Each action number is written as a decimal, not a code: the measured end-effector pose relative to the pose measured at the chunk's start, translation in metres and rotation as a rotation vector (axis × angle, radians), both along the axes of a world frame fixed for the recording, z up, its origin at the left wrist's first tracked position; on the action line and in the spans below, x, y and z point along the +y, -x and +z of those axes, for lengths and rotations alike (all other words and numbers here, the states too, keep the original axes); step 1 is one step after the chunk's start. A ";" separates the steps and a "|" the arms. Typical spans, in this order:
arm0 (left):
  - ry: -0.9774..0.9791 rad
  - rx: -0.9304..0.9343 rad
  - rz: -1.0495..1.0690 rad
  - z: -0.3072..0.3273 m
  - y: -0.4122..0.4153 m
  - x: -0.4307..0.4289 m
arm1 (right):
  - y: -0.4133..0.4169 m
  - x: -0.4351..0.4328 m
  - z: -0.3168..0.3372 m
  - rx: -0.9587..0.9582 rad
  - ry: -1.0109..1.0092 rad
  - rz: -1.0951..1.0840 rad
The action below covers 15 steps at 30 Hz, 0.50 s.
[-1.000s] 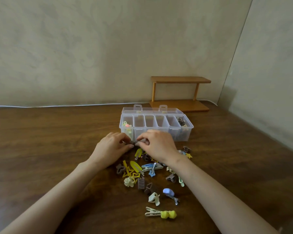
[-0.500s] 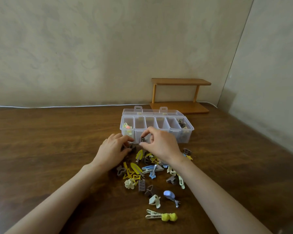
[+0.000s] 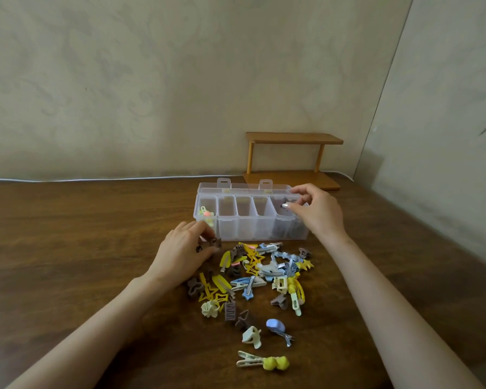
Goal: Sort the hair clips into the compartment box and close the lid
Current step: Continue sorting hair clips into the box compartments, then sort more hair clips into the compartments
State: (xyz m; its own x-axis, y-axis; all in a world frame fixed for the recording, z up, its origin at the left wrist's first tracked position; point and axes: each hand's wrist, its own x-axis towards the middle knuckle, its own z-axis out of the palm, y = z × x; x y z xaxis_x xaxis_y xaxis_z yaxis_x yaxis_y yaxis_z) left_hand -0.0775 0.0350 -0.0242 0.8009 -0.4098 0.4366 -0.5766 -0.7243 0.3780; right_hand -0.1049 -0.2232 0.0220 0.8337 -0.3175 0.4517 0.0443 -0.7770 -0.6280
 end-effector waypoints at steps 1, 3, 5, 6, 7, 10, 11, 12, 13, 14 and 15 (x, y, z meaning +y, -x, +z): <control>0.032 -0.007 -0.005 0.001 0.002 0.000 | -0.001 0.000 0.000 0.019 0.030 -0.003; 0.103 -0.003 -0.034 0.004 0.008 -0.002 | 0.000 0.001 0.001 0.003 0.043 -0.029; 0.196 0.023 -0.088 0.008 0.015 -0.006 | 0.007 0.005 0.000 -0.051 0.001 -0.019; 0.245 0.035 -0.120 0.010 0.018 -0.008 | 0.011 0.009 0.001 -0.066 -0.046 0.030; 0.285 0.043 -0.149 0.011 0.021 -0.011 | 0.016 0.015 0.001 -0.058 -0.105 0.109; 0.328 0.022 -0.218 0.014 0.029 -0.016 | 0.030 0.036 0.000 0.117 -0.232 0.382; 0.327 0.004 -0.233 0.014 0.031 -0.017 | 0.033 0.042 -0.001 0.195 -0.256 0.450; 0.329 -0.012 -0.245 0.014 0.032 -0.018 | 0.035 0.048 -0.004 0.257 -0.268 0.504; 0.332 -0.028 -0.258 0.015 0.033 -0.018 | 0.036 0.052 -0.007 0.297 -0.272 0.540; 0.333 -0.042 -0.271 0.014 0.034 -0.018 | 0.036 0.056 -0.010 0.315 -0.274 0.559; 0.332 -0.055 -0.284 0.014 0.035 -0.019 | 0.036 0.058 -0.013 0.320 -0.281 0.567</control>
